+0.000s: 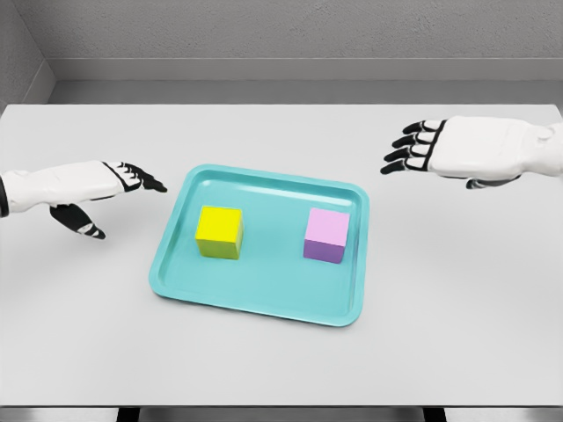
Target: Push two cubes
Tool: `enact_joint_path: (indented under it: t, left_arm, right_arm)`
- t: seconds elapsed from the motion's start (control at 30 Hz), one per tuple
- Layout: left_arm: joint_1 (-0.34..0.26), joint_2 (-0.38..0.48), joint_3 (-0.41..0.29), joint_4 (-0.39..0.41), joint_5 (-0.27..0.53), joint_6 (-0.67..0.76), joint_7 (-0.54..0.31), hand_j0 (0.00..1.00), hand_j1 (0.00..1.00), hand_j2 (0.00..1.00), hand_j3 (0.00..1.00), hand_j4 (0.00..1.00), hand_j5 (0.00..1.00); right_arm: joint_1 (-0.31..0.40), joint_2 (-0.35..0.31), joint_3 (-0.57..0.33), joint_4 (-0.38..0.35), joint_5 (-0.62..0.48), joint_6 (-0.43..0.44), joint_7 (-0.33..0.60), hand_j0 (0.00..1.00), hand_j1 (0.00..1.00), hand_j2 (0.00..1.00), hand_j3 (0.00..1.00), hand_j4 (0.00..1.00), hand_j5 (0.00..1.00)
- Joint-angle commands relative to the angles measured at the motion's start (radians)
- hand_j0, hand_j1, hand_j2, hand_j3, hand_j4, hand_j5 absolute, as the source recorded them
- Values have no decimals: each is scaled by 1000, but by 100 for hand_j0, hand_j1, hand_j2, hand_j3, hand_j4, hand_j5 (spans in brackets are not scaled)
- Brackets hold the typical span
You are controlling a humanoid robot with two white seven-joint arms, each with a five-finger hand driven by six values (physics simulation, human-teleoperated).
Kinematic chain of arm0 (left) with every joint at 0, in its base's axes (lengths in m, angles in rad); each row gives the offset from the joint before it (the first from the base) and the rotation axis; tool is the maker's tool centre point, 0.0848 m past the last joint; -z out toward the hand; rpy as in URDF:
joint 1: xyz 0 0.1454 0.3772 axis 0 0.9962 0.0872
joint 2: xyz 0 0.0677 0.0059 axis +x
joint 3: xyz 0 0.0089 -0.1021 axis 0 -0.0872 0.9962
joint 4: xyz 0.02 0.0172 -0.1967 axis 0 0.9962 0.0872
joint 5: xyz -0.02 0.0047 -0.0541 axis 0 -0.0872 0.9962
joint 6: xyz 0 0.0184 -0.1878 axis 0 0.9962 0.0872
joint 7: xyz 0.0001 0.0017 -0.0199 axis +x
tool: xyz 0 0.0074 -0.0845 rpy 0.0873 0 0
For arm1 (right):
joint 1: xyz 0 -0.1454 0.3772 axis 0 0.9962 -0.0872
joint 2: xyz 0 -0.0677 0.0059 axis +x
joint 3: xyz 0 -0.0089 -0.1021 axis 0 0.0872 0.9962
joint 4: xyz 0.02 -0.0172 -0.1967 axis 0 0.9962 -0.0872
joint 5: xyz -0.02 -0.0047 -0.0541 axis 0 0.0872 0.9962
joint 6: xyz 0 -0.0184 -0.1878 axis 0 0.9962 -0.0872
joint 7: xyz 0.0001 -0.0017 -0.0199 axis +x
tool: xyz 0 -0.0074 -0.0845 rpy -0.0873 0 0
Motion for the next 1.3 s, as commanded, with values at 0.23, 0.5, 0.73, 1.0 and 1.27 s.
enact_joint_path:
  t: [0.23,0.5,0.73,1.0,1.27]
  left_arm:
    - [0,1,0,3,6,2,-1,100,100,100,100,100,100]
    - [-8,2,0,4,4,2,-8,100,100,100,100,100,100]
    - [-14,2,0,9,6,2,-11,100,100,100,100,100,100]
    - [-18,4,-1,9,4,2,-11,100,100,100,100,100,100]
    - [-26,4,-11,9,6,2,-11,100,100,100,100,100,100]
  right_arm:
    - [25,-54,19,2,-9,2,0,56,56,56,56,56,56]
    - [18,-30,143,-3,50,2,0,1,1,1,1,1,1]
    - [18,24,212,2,99,2,0,3,3,3,3,3,3]
    - [14,118,262,16,185,2,0,12,12,12,12,12,12]
    - [-5,142,292,39,192,2,0,13,13,13,13,13,13]
